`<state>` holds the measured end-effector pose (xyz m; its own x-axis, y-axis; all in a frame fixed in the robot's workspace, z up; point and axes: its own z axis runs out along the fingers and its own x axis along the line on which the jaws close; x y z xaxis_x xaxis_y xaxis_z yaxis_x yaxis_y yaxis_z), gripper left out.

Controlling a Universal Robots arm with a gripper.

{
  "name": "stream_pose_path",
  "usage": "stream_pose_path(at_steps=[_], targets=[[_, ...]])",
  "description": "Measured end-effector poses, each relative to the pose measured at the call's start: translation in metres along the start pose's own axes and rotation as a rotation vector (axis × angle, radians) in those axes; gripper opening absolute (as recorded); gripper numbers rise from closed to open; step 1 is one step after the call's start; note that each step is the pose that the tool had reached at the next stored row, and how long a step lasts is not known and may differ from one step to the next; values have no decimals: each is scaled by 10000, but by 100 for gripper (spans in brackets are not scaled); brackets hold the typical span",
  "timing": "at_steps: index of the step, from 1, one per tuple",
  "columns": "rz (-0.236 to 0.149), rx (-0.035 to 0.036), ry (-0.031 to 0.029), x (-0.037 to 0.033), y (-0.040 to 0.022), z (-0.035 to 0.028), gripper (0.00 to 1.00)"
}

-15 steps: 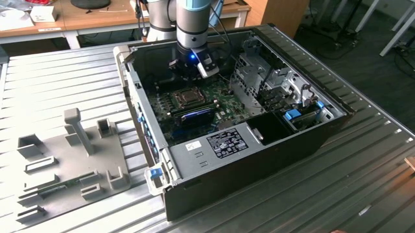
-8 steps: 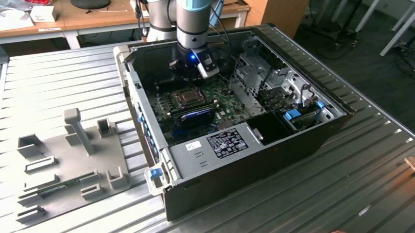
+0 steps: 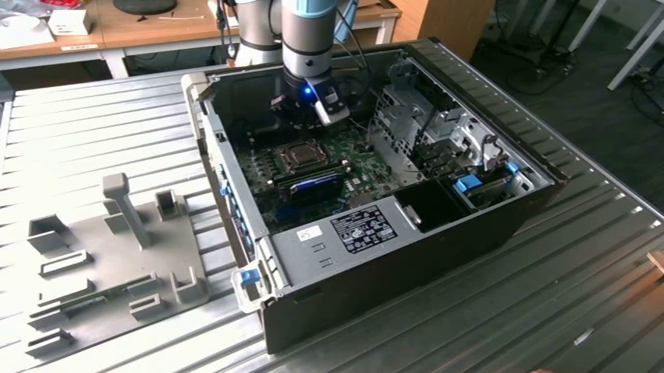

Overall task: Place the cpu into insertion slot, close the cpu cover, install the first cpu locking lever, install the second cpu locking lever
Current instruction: 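Install the first cpu locking lever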

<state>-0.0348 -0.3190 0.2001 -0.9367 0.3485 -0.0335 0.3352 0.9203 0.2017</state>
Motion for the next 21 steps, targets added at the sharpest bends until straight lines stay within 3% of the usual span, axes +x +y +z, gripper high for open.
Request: stream_pose_path(at_steps=[5,11,12,16,21], targets=[[283,10,-58,4,11,2,10],[321,9,-66,6,12,2,10],[327,-34,-55,7,11,2,10],[344,-329,-2,17,10,5,10],[345,-328,-6,21,6,0,10]])
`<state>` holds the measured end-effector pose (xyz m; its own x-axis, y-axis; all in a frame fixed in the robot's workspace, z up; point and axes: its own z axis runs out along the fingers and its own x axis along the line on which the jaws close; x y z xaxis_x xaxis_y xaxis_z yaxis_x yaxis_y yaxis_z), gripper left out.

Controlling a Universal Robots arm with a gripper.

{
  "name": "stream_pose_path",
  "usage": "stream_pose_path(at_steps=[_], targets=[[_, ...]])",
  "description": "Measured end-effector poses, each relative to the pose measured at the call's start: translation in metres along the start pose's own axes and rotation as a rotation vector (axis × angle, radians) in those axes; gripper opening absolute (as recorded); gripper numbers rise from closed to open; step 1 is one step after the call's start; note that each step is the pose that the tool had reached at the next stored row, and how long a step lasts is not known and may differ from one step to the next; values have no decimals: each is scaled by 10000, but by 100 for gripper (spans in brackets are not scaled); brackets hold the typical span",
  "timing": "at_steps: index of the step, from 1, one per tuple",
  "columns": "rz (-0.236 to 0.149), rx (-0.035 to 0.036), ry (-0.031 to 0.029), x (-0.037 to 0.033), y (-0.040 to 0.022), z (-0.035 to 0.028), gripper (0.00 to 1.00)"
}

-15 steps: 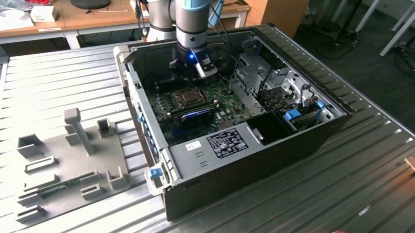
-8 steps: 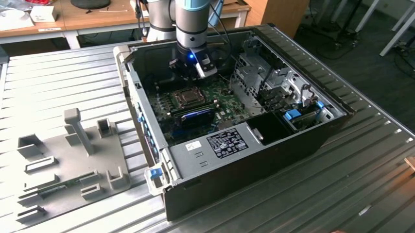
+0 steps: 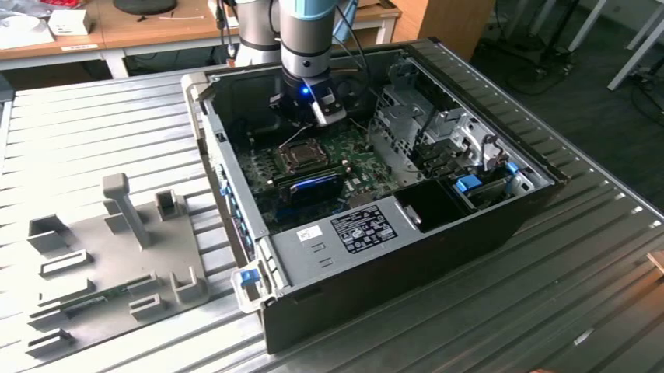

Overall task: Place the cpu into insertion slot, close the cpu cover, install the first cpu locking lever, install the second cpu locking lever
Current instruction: 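Install the first cpu locking lever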

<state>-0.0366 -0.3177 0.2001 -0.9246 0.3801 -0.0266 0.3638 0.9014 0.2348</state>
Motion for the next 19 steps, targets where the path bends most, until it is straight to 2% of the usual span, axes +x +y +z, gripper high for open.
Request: stream_pose_path(at_steps=[6,14,19], targets=[[0,1,0,0,2,-11,10],[-1,0,-1,-4,43,-174,10],[-1,-2,-4,-4,55,-214,10]])
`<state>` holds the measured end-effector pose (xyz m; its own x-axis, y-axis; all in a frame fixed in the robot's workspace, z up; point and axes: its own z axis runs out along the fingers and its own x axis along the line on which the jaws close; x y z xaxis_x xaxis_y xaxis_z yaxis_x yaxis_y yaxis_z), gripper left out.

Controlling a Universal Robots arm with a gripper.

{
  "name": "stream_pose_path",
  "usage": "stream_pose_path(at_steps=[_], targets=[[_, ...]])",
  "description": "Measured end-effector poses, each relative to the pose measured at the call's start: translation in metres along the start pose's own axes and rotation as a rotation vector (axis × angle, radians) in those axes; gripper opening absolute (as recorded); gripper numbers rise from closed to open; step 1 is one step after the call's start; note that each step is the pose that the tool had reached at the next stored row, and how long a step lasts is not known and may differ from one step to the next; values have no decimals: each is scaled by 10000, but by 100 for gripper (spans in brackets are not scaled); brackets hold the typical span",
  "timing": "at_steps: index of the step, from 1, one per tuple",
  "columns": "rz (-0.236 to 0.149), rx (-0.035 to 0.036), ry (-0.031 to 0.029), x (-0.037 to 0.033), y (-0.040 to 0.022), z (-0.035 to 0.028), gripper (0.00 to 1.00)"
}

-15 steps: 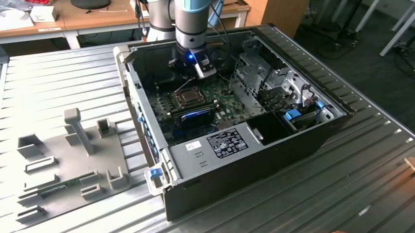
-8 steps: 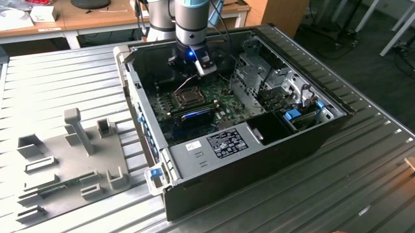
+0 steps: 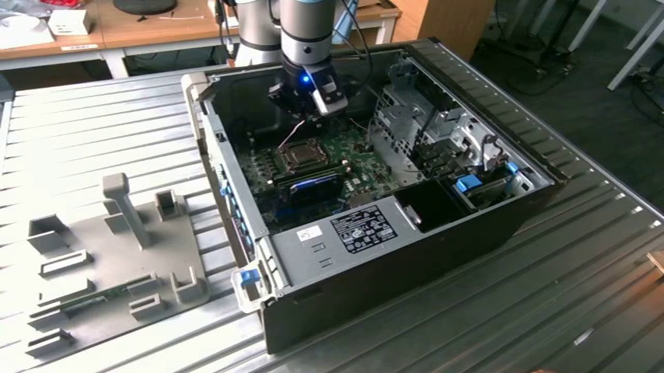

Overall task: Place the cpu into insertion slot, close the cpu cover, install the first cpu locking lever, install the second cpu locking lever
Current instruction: 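Install the first cpu locking lever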

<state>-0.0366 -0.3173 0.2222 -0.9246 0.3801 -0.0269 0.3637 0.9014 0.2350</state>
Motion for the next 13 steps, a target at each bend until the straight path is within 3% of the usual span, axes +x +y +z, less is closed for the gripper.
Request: stream_pose_path(at_steps=[6,9,13], targets=[[1,-14,4,1,3,-17,10],[15,-175,38,11,0,-18,10],[5,-214,-6,69,-23,-25,10]])
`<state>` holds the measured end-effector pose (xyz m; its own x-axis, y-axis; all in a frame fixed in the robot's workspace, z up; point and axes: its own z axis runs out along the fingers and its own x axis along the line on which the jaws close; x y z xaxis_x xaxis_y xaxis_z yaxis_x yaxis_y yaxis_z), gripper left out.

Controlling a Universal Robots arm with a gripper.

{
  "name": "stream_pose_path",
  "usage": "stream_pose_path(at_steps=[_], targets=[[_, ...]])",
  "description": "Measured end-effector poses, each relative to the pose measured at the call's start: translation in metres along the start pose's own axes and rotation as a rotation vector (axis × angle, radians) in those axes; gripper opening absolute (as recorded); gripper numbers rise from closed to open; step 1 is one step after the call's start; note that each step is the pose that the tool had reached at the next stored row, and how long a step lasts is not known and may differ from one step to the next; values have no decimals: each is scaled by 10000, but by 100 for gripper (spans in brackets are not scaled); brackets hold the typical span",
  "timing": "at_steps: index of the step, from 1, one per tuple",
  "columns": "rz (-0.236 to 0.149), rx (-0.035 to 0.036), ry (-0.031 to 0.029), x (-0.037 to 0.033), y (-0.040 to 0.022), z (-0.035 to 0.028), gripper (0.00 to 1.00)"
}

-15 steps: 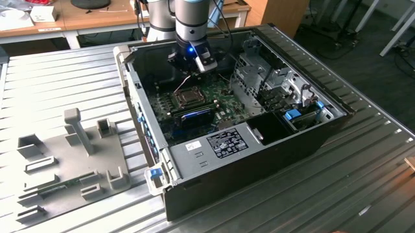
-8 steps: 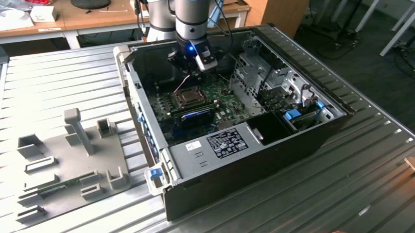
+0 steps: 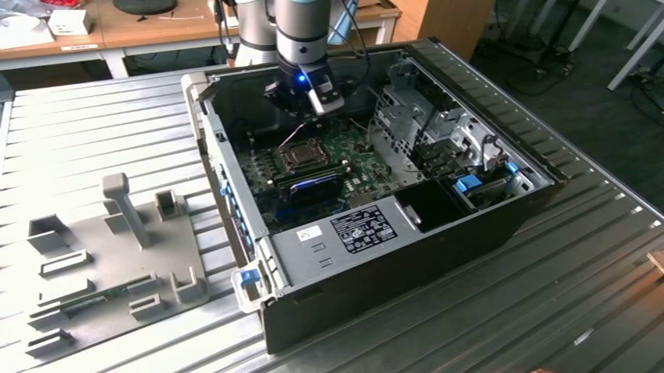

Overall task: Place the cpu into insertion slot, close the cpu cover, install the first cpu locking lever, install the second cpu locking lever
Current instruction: 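Install the first cpu locking lever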

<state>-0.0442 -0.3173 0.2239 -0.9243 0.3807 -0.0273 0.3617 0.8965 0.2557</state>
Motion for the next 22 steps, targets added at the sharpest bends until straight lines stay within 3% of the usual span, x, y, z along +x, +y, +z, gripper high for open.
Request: stream_pose_path(at_steps=[5,7,15,22], targets=[[-33,-56,-132,189,-74,-25,10],[-39,-57,-152,221,-87,-29,10],[-44,-34,-162,203,-145,-44,10],[-43,-33,-161,166,-138,-38,10]])
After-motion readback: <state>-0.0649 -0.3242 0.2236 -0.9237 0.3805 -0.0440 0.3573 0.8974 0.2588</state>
